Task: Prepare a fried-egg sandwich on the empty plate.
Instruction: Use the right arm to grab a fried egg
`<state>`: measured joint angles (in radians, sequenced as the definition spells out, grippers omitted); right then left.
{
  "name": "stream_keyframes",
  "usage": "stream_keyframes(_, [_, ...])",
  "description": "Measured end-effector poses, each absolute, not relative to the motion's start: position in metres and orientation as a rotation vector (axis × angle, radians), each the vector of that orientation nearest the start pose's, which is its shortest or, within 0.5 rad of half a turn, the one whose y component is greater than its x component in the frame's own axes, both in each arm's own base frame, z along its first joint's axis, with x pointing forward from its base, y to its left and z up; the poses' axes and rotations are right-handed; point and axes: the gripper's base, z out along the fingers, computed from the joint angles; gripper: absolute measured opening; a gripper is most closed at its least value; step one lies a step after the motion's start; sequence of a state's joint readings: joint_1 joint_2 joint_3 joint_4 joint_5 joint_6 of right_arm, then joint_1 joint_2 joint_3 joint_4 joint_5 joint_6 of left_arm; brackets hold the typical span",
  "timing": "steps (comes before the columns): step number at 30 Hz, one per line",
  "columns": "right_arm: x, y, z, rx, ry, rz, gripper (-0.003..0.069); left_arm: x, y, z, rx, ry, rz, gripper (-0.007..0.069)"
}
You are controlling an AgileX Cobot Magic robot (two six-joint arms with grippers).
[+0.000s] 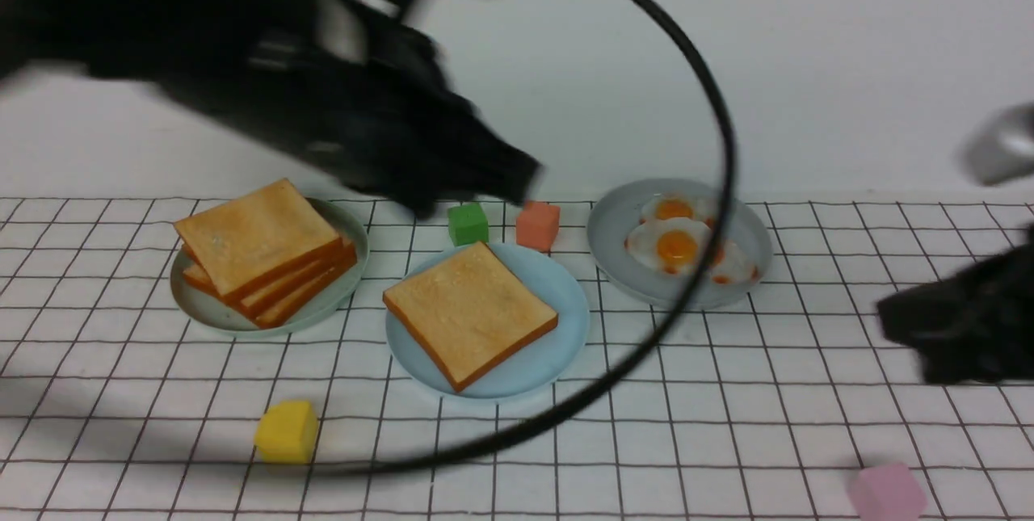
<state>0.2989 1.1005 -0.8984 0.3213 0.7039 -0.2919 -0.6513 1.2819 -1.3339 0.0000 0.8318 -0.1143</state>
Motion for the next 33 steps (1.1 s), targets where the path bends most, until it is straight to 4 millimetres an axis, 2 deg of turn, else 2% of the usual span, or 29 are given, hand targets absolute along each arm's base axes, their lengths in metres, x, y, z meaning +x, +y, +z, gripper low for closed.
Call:
stream_keyframes(2, [0.225,0.089,0.314,-0.505,2.367,0.366,0.0067,0.187,-0.142,0.410,0.578,2.159,-0.432,-0.0013])
stream_keyframes(5, [0.258,0.099,0.305,-0.507,2.414,0.359,0.0071,0.139,-0.106,0.401,0.532,2.053,-0.479,-0.0013])
stream_keyframes(7, [0.281,0.105,0.303,-0.502,2.413,0.353,0.0071,0.112,-0.085,0.387,0.482,1.981,-0.525,-0.0013])
stream_keyframes(8, [0.284,0.106,0.300,-0.502,2.420,0.353,0.0072,0.110,-0.083,0.381,0.476,1.989,-0.529,-0.0013])
stream_keyframes(9, [0.303,0.110,0.301,-0.499,2.417,0.345,0.0074,0.089,-0.068,0.370,0.428,1.921,-0.573,-0.0013])
stream_keyframes(10, [0.312,0.111,0.301,-0.486,2.422,0.344,0.0075,0.083,-0.062,0.360,0.414,1.915,-0.580,-0.0013])
stream_keyframes(11, [0.314,0.112,0.301,-0.484,2.423,0.345,0.0076,0.081,-0.061,0.361,0.407,1.902,-0.585,-0.0013])
stream_keyframes(12, [0.334,0.113,0.295,-0.445,2.447,0.349,0.0079,0.070,-0.052,0.344,0.384,1.884,-0.599,-0.0013])
stream_keyframes(13, [0.337,0.113,0.297,-0.440,2.441,0.348,0.0081,0.069,-0.052,0.343,0.384,1.881,-0.597,-0.0013])
stream_keyframes(14, [0.358,0.110,0.290,-0.383,2.474,0.352,0.0091,0.063,-0.046,0.329,0.377,1.850,-0.602,-0.0013])
stream_keyframes(16, [0.381,0.105,0.281,-0.318,2.515,0.358,0.0120,0.056,-0.041,0.319,0.364,1.796,-0.620,-0.0013])
stream_keyframes(18, [0.393,0.100,0.277,-0.282,2.535,0.361,0.0148,0.051,-0.037,0.313,0.354,1.757,-0.636,-0.0013])
stream_keyframes(20, [0.419,0.094,0.259,-0.206,2.595,0.371,0.0231,0.041,-0.030,0.309,0.332,1.669,-0.671,-0.0013])
stream_keyframes(23, [0.445,0.092,0.240,-0.169,2.628,0.373,0.0323,0.035,-0.025,0.307,0.323,1.627,-0.685,-0.0013])
stream_keyframes(25, [0.455,0.093,0.237,-0.167,2.620,0.374,0.0358,0.034,-0.025,0.306,0.323,1.626,-0.683,-0.0013])
stream_keyframes(27, [0.470,0.096,0.224,-0.164,2.623,0.375,0.0398,0.034,-0.025,0.306,0.324,1.626,-0.682,-0.0013])
stream_keyframes(28, [0.472,0.096,0.224,-0.165,2.617,0.375,0.0402,0.034,-0.025,0.306,0.324,1.626,-0.681,-0.0013])
stream_keyframes(33, [0.496,0.100,0.193,-0.147,2.624,0.372,0.0419,0.034,-0.025,0.306,0.325,1.625,-0.679,-0.0013])
